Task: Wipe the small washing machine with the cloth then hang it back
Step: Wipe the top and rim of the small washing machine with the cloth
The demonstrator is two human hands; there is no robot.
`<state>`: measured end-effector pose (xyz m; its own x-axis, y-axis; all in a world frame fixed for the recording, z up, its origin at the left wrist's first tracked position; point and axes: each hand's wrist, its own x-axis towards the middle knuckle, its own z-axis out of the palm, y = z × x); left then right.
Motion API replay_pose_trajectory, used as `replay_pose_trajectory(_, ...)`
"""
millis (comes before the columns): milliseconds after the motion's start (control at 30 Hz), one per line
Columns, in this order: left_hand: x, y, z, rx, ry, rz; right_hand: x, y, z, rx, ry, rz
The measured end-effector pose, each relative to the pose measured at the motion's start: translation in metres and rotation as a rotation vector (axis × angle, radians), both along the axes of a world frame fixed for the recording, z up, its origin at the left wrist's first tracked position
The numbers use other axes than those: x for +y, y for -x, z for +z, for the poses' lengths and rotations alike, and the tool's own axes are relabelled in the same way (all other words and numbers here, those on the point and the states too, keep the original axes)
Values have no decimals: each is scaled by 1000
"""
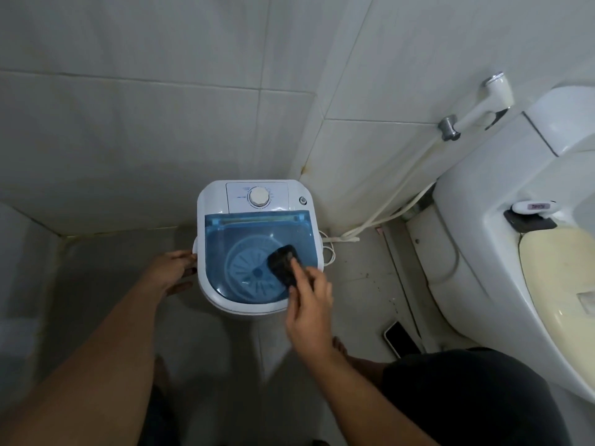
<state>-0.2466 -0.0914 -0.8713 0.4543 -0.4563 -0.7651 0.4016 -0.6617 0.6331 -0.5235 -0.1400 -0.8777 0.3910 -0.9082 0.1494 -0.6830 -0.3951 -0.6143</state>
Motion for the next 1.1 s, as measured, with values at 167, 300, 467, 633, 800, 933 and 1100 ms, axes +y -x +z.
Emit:
replay_pose_trajectory(167, -1, -2, -3, -8, -10, -1, -78, 1, -5, 168, 29, 29)
replay_pose_trajectory(300, -2, -3, -5, 10, -10, 7, -149, -24, -15, 121, -84, -88)
replay_pose_trajectory(467, -1, 1, 1, 3, -6, 18, -178, -47, -16, 115, -291, -279)
replay_pose_trajectory(633, -3, -3, -5, -20, 5, 24, -101, -31, -3, 412, 318, 382)
replay_pose_trajectory(800, 0, -3, -8, -20, 13, 11, -161, -61, 6, 432, 247, 258)
replay_pose_trajectory(933, 0, -4, -13, -34, 34, 2, -195, -99, 17, 336, 5, -33)
replay_pose_trajectory(1100, 0, -7, -12, -45, 46, -24, -145, -87, 12, 513, 190, 202)
